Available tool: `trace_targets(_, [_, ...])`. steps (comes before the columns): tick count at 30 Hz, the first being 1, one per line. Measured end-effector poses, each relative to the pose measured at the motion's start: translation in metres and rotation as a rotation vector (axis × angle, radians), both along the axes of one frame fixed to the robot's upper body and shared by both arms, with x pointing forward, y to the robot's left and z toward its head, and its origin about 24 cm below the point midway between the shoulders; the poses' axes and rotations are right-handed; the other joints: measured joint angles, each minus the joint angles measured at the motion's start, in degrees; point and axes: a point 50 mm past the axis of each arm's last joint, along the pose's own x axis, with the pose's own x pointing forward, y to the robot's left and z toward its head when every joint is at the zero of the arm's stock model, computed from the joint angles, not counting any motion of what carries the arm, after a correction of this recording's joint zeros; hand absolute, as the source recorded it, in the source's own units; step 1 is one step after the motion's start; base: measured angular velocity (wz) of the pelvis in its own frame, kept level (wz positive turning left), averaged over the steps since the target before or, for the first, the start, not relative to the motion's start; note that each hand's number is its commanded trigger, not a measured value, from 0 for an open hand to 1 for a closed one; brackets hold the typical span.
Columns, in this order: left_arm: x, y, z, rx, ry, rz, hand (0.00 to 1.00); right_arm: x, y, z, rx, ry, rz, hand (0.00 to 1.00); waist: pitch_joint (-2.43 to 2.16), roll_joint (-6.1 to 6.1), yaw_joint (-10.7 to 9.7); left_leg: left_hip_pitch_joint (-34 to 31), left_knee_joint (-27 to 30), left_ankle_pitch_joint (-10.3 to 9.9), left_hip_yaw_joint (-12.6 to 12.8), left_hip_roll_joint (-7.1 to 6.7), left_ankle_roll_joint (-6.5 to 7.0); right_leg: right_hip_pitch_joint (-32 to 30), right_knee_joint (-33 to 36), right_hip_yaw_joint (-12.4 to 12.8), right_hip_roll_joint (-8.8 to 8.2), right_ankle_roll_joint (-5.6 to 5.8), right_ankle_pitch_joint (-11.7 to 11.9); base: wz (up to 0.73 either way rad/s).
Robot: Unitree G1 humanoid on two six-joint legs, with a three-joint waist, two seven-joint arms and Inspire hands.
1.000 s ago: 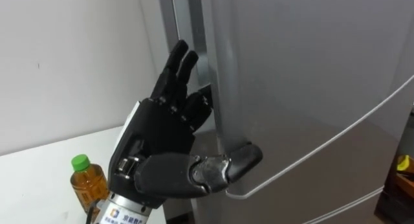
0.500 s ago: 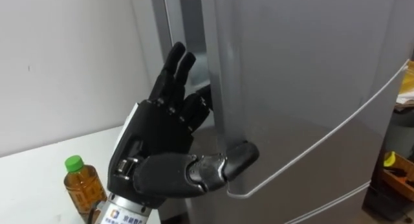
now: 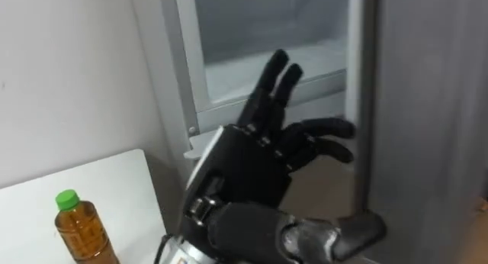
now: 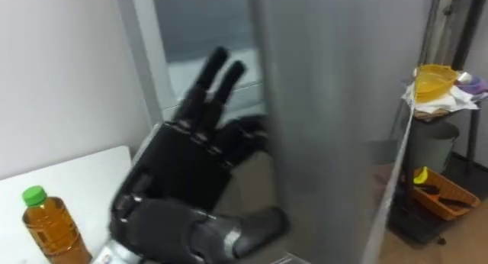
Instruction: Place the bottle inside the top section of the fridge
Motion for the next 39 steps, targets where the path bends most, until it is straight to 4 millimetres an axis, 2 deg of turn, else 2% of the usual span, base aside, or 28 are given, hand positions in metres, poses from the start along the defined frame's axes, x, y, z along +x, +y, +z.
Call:
trace_targets(1, [-0.002, -0.006, -0.001, 0.022, -0.01, -0.048, 0.0, 0.0, -0.003, 0.001, -0.007, -0.001, 0.001, 0.0, -0.28, 0.62, -0.6, 0.0, 0.0, 0.0, 0.3, 0.03, -0.08, -0.2, 0.0, 0.0, 0.03, 0.0, 0.0, -0.22])
trace_targets(2, [-0.005, -0.012, -0.001, 0.044, -0.023, -0.095, 0.0, 0.002, -0.005, 0.002, -0.012, -0.005, 0.002, 0.0, -0.32, 1.21, -1.2, 0.3, -0.5, 0.0, 0.8, 0.03, -0.08, -0.4, 0.2, 0.2, 0.03, 0.0, 0.0, -0.22])
trace_targets(4, [-0.007, -0.016, -0.003, 0.079, -0.029, -0.144, 0.0, 0.005, -0.005, 0.002, -0.012, -0.012, 0.004, 0.0, -0.11, 1.53, -1.8, 1.1, -1.2, 0.1, 1.8, 0.1, -0.28, -0.7, 0.2, 0.6, 0.14, -0.01, 0.0, -0.31])
trace_targets(5, [-0.007, -0.018, -0.006, 0.102, -0.019, -0.161, 0.0, 0.004, -0.005, 0.002, -0.01, -0.009, 0.004, 0.0, -0.09, 1.49, -2.5, 1.5, -1.7, 0.2, 2.5, 0.28, -0.42, -0.7, 0.2, 0.8, 0.3, -0.05, 0.0, -0.31])
trace_targets(7, [-0.007, -0.018, -0.011, 0.14, -0.021, -0.174, 0.0, 0.003, -0.005, 0.002, -0.01, -0.004, 0.0, 0.0, 0.04, 1.29, -2.4, 2.1, -2.0, 0.2, 3.4, 0.49, -0.66, -0.8, 0.2, 2.1, 0.75, -0.39, -0.2, -0.27])
trace_targets(10, [-0.007, -0.018, -0.014, 0.175, -0.032, -0.189, 0.0, -0.002, -0.005, 0.001, -0.007, 0.009, -0.007, 0.0, 0.31, 0.78, -2.5, 2.6, -2.7, 0.5, 4.1, 0.52, -0.97, -1.5, 0.2, 2.6, 0.95, -0.57, -0.3, -0.12])
trace_targets(19, [-0.006, -0.017, -0.018, 0.199, -0.021, -0.203, 0.0, -0.001, -0.003, 0.001, 0.007, 0.005, -0.001, 0.0, 0.51, 0.12, -2.8, 1.9, -2.6, 0.5, 4.1, 0.51, -1.04, -1.9, 0.0, 2.1, 0.93, -0.58, -0.4, -0.01])
trace_targets(23, [-0.006, -0.018, -0.02, 0.21, -0.009, -0.208, 0.0, 0.0, -0.001, 0.0, 0.01, 0.004, 0.002, 0.0, 0.38, -0.29, -2.8, 1.8, -2.6, 0.5, 4.0, 0.48, -1.04, -1.6, -0.5, 1.9, 0.9, -0.51, -0.5, 0.0])
trace_targets(39, [-0.005, -0.018, -0.021, 0.227, -0.015, -0.2, 0.0, 0.0, -0.001, 0.0, 0.002, 0.007, 0.007, 0.0, 0.19, -0.06, -2.4, 1.9, -2.5, 0.5, 2.8, 0.44, -1.07, -0.9, -0.8, 1.1, 0.91, -0.56, -0.5, 0.02])
